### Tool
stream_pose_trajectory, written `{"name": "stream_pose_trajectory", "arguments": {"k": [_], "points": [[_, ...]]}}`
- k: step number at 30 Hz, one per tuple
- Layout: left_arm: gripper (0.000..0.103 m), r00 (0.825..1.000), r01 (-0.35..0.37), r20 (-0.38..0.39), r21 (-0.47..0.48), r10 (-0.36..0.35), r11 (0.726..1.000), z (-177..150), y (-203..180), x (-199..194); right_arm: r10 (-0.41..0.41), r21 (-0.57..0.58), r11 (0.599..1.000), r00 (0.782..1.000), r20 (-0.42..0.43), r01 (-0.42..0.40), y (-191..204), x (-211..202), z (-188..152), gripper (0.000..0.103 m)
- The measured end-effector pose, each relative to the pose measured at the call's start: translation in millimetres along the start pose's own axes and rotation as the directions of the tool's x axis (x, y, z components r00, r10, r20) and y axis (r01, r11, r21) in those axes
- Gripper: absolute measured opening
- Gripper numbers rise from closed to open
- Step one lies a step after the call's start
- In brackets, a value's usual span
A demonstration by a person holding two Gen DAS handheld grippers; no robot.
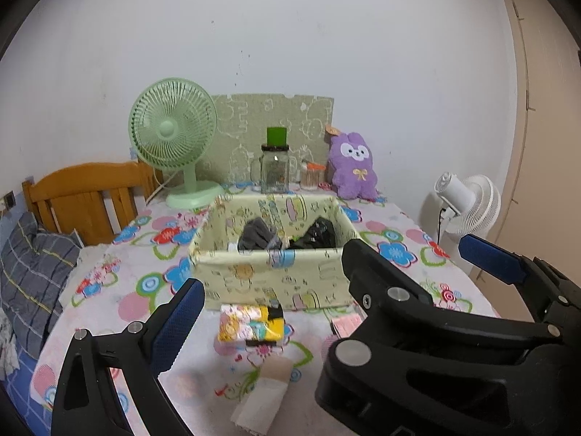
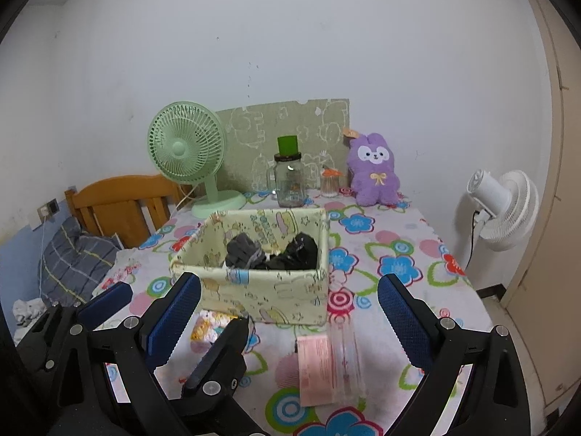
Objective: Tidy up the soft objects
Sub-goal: 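Withdraw both grippers from the box toward the remaining items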
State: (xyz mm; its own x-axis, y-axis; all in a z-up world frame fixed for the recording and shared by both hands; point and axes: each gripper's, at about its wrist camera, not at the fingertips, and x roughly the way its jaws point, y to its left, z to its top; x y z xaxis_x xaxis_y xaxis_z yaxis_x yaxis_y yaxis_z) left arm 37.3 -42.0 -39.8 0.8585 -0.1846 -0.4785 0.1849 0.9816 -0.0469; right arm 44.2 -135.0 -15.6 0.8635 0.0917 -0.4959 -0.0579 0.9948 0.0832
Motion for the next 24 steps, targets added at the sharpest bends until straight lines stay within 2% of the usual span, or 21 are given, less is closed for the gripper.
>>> {"name": "stream_pose_trajectory", "arguments": {"k": [7,24], "points": [[0.100,1.000,0.003,-0.020,-0.027,-0.003,1.000,-20.0,3.2,4.1,-0.004,-0.008,1.000,1.000,-0.019,0.004,1.6,3.7,-18.7,0.100],[0.099,0.990,0.003,-0.143,-0.024,-0.006,1.000,-56.1,10.4,43.0,-0.006,0.052,0.999,0.994,-0.114,0.012,-6.9,36.2,-61.6,0.099]]}}
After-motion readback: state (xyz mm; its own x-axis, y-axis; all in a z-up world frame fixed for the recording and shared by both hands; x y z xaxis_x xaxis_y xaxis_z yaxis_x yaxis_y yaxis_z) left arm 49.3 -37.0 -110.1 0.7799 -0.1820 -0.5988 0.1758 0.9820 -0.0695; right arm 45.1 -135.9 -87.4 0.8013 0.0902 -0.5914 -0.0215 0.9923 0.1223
